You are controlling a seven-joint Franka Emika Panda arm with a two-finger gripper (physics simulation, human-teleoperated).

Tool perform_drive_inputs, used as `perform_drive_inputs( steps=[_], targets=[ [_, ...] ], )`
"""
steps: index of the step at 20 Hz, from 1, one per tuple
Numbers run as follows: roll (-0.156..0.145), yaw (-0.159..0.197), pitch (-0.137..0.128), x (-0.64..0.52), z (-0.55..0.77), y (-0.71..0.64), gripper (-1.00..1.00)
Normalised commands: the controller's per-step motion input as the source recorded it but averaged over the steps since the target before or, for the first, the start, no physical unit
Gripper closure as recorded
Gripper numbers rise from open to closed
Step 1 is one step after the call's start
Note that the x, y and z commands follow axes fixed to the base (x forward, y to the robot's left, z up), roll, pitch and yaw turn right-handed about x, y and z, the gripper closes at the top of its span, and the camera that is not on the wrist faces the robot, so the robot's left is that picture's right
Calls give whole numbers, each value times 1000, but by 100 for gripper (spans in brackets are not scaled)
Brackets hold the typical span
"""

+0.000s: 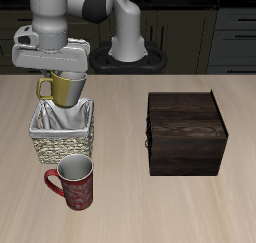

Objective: Place the white and yellow mug in the basket

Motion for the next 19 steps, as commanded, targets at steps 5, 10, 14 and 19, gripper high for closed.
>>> perform_drive_inputs(
  steps=[5,10,14,19],
  targets=[
    [-41,-10,27,49,-220,-124,100],
    [-34,-5,46,96,-347,-52,100],
    [-23,-53,33,44,-186,41,-100],
    [11,0,6,-15,-31,103,-100]
  ],
)
